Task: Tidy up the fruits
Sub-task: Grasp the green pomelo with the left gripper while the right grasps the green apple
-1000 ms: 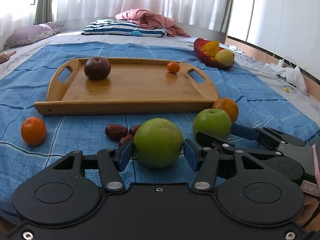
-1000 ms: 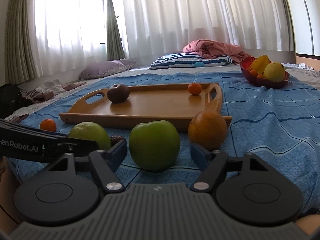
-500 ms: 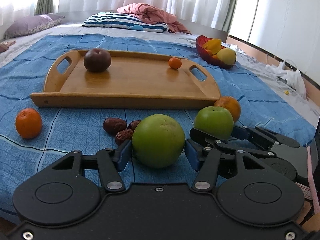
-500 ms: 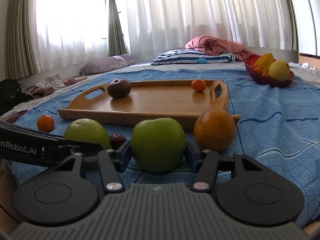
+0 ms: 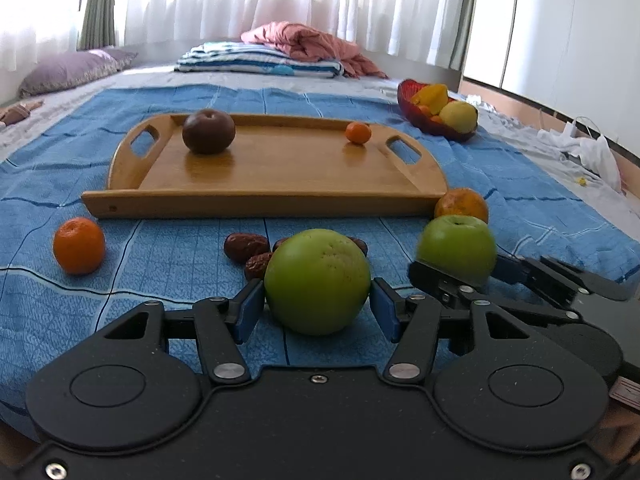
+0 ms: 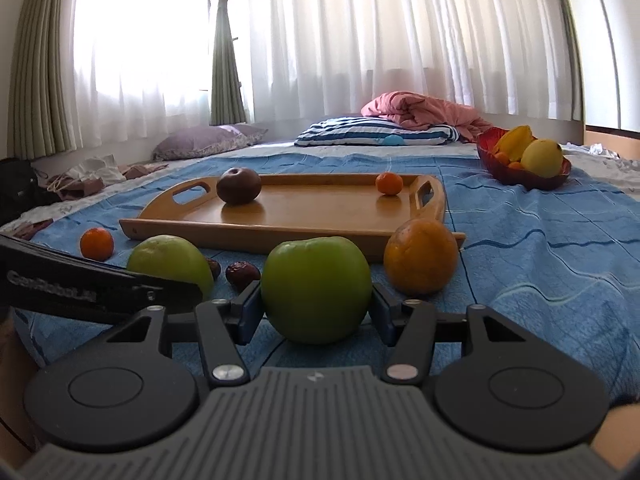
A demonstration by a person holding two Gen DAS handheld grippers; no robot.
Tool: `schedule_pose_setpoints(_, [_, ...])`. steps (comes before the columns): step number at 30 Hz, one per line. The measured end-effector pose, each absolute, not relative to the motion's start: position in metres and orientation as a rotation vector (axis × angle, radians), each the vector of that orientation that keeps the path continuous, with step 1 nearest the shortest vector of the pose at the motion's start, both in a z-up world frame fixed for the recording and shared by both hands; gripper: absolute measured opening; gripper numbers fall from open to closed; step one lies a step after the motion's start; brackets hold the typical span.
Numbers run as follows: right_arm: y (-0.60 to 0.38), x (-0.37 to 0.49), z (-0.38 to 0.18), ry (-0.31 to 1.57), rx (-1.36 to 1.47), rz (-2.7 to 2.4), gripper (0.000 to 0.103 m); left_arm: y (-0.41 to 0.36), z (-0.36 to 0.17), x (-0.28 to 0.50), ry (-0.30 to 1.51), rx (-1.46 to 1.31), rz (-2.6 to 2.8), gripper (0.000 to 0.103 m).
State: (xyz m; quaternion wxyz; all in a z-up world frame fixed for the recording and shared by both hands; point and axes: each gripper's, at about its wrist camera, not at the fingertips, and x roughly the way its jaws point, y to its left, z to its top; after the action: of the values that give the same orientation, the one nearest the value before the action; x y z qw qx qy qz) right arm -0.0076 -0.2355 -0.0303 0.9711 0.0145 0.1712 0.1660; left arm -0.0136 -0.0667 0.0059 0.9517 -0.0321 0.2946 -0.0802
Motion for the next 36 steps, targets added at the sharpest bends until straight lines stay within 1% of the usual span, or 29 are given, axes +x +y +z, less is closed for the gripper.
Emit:
schedule_pose_setpoints(15, [-0.246,-0.012,-0.033,0.330,0.108,0.258,0.059,-0.074,-0.007,-0.016,0.541,-0.073,-0.114,0.058])
schedule_pose_setpoints(26, [-0.246,-0.013,-0.034,0.316,0.102,0.215,0.059,-0.082,-0.009,-0.016,0.492,-0.056,-0.083,0.058])
schedule_pose_setpoints(31, [-0.248,-0.013,-0.035,0.318,0.109,0.206,0.059,-0.082,-0.012,-0.012,0.499,-0.054,-0.076,0.058])
schedule_pose_setpoints(36, [-0.247,-0.012,-0.035,0.317,0.104,0.204,0.059,-0.084,-0.013,-0.013,0.490,-0.040,-0.071,0.056])
